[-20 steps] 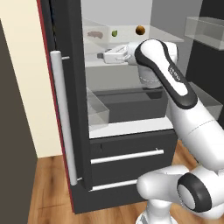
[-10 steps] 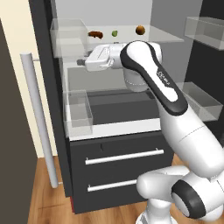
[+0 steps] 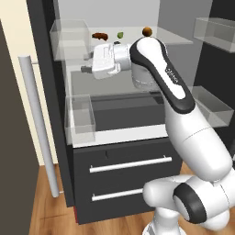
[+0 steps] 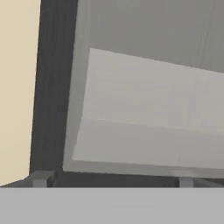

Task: Open the fridge, remove the mango, lemon wedge, and chicken drumstick, and place them on any counter.

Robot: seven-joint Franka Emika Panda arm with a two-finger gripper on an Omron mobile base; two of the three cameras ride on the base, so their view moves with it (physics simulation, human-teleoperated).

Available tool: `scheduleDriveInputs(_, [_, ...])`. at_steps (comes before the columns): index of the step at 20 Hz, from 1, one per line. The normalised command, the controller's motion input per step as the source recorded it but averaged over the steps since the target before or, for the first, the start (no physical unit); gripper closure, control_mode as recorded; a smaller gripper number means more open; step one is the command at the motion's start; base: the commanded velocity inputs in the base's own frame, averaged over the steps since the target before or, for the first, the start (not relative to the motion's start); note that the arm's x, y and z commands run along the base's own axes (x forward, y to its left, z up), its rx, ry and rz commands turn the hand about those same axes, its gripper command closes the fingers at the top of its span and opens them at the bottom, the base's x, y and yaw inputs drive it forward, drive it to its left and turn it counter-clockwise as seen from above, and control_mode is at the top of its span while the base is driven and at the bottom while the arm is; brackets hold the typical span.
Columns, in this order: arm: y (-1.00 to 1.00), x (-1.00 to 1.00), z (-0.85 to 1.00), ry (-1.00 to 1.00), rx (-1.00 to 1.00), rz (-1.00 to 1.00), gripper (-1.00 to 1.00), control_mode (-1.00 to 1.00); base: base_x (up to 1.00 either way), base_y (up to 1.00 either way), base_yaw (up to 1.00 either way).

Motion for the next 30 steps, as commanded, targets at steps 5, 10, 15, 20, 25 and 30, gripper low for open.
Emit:
scheduleDriveInputs(5, [-0.02, -0.96, 0.66, -0.26, 0.0, 0.0, -1.0, -1.0, 0.0, 0.0, 0.0])
scheduleDriveInputs(10, [-0.17, -0.69, 0.74, -0.03, 0.0, -0.03, -1.0, -1.0, 0.0, 0.0, 0.0])
scheduleDriveInputs(15, [-0.43, -0.4, 0.47, 0.19, 0.0, -0.22, -1.0, -1.0, 0.0, 0.0, 0.0])
scheduleDriveInputs(20, [-0.46, -0.21, 0.09, 0.16, -0.03, -0.22, -1.0, -1.0, 0.0, 0.0, 0.0])
scheduleDriveInputs(25, [-0.59, -0.64, 0.06, 0.03, -0.04, -0.1, -1.0, -1.0, 0.0, 0.0, 0.0])
scheduleDriveInputs(30, [-0.68, -0.67, 0.26, 0.22, -0.04, -0.17, -1.0, -1.0, 0.0, 0.0, 0.0])
